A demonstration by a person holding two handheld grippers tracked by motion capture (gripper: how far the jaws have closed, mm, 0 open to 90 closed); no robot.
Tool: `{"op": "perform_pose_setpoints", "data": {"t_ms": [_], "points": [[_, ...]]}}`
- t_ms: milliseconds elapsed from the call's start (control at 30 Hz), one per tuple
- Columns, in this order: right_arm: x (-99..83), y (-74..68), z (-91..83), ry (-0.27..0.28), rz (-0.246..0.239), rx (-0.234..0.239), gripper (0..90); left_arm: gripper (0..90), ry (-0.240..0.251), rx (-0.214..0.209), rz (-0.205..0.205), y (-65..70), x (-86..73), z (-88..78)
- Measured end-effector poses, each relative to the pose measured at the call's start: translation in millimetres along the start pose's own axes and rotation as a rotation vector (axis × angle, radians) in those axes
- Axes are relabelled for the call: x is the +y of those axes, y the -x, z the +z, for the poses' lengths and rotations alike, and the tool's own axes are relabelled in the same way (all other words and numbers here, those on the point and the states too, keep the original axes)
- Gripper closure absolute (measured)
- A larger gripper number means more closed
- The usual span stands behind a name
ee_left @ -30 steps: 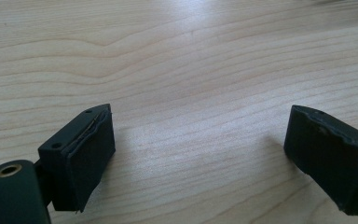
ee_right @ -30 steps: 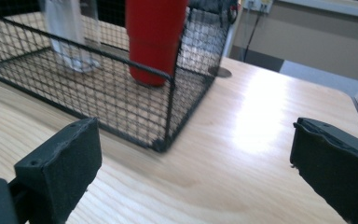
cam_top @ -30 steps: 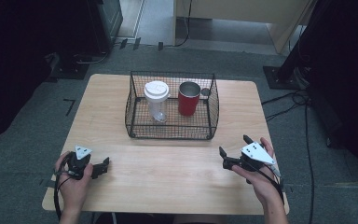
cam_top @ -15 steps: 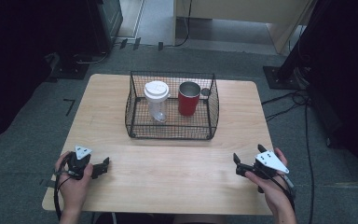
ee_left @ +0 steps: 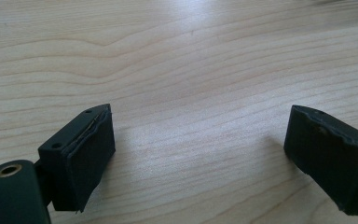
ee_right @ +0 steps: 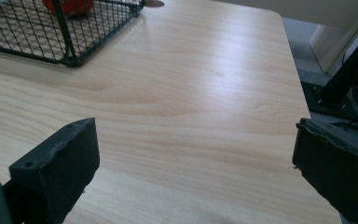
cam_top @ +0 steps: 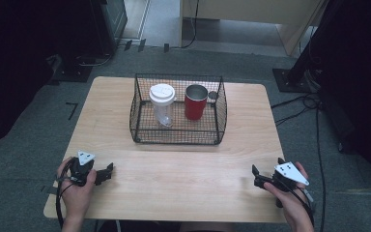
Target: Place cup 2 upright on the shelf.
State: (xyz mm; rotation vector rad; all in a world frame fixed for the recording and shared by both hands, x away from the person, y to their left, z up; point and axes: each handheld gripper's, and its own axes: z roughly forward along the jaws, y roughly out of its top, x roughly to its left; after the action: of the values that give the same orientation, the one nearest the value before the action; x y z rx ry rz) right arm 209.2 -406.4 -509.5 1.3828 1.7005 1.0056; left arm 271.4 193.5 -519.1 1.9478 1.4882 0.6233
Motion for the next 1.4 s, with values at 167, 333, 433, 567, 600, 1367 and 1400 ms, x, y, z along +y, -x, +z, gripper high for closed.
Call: {"op": "perform_pose_setpoints", "data": {"t_ms": [167,333,433,567,600,1367,1400], "points": [[-6.9,6.3,-1.7,-0.025,0.026,-0.013,0.0,9.4,0.0,0.0,0.0,0.0,0.0,0.0],[-15.2,11.2,-3.4,-0.059,0.032,-0.028,0.0,9.5,-0.001,0.0,0.0,0.0,0.0,-0.1],[-17.0,13.7,-5.5,-0.08,0.034,-0.008,0.0,9.5,-0.001,0.0,0.0,0.0,0.0,0.0],[-17.5,14.6,-4.1,-0.13,0.026,-0.012,0.0,9.5,0.0,0.0,0.001,0.0,0.0,0.0],[-17.4,14.4,-3.5,-0.14,0.022,-0.014,0.0,9.4,0.0,0.0,0.0,0.0,0.0,0.0],[-17.9,4.9,6.1,-0.316,0.052,0.061,0.0,9.5,0.001,-0.001,0.002,0.3,-0.1,0.0],[-17.9,4.9,6.1,-0.316,0.052,0.061,0.0,9.5,0.001,-0.001,0.002,0.3,-0.1,0.0]]}}
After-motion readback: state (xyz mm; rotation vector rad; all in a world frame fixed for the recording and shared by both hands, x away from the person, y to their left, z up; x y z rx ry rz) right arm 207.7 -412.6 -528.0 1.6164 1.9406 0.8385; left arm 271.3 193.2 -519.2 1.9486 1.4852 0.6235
